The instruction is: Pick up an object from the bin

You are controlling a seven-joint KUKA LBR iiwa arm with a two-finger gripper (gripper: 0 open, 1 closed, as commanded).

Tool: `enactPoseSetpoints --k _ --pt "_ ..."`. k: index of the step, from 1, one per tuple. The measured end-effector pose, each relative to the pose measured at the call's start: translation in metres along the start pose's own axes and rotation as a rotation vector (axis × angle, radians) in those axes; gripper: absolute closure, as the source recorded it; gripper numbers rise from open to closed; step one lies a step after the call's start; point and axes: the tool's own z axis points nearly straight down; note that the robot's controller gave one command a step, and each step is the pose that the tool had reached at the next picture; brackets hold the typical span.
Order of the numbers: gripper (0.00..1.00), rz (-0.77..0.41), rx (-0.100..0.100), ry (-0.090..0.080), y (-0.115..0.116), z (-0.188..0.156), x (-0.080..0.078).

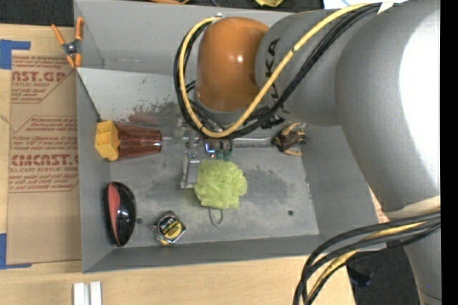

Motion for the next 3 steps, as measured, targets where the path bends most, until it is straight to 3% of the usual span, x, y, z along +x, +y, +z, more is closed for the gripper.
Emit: enactPoseSetpoints --k 1,2,3 --pt "0.00 0.000 0.000 -0.001 0.000 0.000 0.000" --pt "0.00 -0.067 0.000 0.004 -0.025 0.052 0.056" --pt "0.00 -0.076 -0.003 -0.011 -0.007 0.054 0.052"
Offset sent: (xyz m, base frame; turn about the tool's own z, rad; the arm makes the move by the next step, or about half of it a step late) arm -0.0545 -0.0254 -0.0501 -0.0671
